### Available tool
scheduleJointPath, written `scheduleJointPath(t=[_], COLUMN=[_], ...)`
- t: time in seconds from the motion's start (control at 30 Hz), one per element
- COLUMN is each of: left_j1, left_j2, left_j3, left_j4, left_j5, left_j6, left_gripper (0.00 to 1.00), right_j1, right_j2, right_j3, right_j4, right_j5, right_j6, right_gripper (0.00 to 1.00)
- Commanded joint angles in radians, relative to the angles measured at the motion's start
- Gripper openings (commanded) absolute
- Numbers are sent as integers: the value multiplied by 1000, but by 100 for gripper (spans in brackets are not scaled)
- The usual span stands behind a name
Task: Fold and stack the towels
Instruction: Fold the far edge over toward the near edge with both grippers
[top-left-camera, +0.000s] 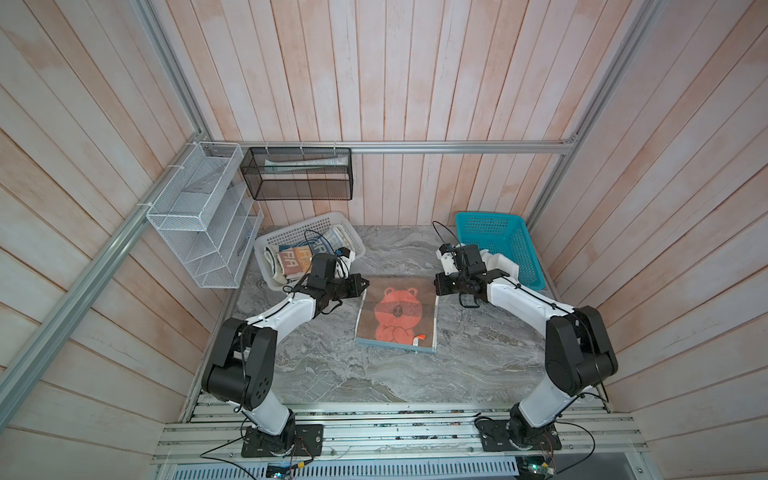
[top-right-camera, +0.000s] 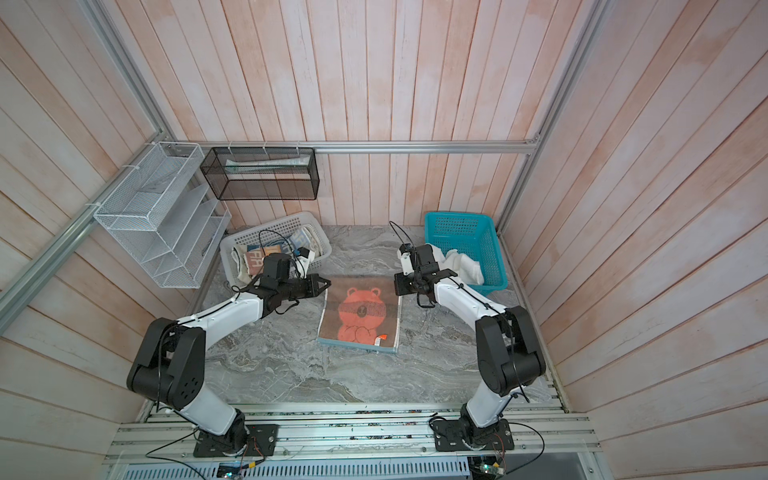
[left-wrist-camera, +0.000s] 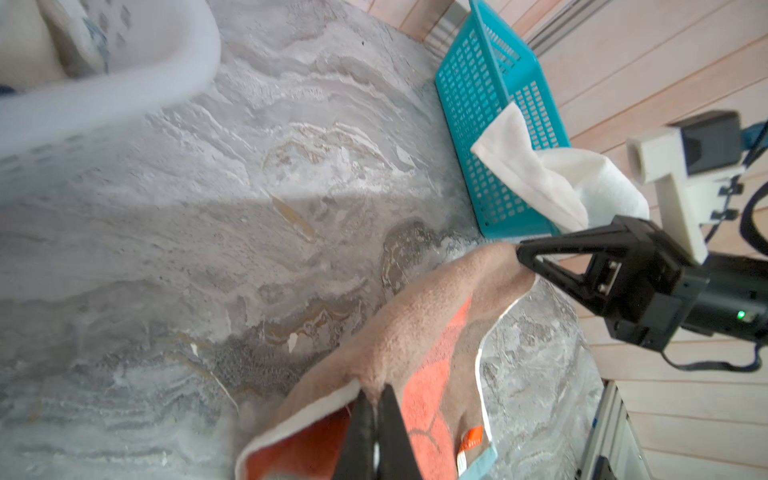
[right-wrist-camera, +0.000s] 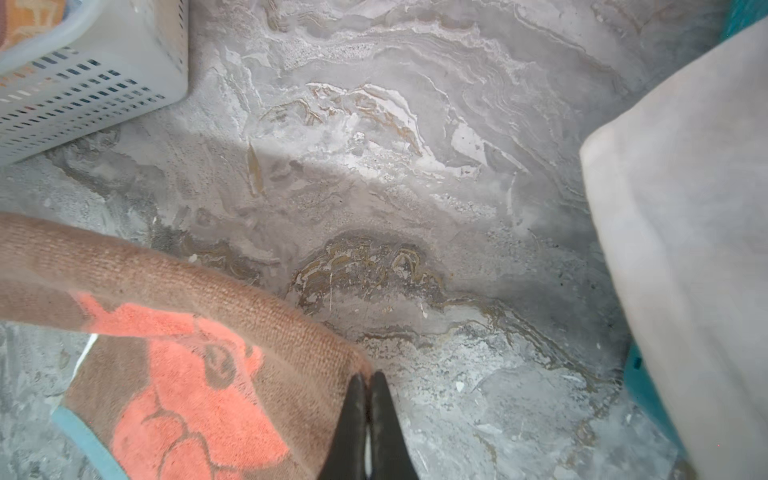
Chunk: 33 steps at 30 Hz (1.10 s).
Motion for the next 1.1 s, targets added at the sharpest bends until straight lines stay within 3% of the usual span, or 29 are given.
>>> scheduleJointPath(t=[0.0,0.17,0.5,0.53,0.6,0.67,0.73,0.87,1.07], left_j1=[8,12,38,39,39,45,63,85,87], left_j2=[1,-34,-143,-157,-189,-228,-265,-300,-246], left_j3=[-83,-175,-319,-348,-398,-446,-487,-508,-449], left_j4=[89,128,142,137,113,91,80,68,33], left_j5=[88,88,116,110,73,24,1,0,58], left_j6=[-7,-13,-37,-38,-35,-41,-56,-78,-59], left_gripper=[0,0,0,4,23,35,37,39,43], right_j1=[-3,19,82,90,101,111,111,107,103], right_j2=[7,-57,-230,-250,-286,-327,-388,-457,-362], right_j3=[-64,-164,-321,-348,-395,-435,-474,-516,-490], right_j4=[9,47,-44,-55,-74,-89,-93,-85,-24], right_j5=[-29,-61,-147,-158,-187,-233,-253,-175,-230], right_j6=[2,44,94,103,133,170,218,323,362], right_gripper=[0,0,0,4,26,35,37,40,40])
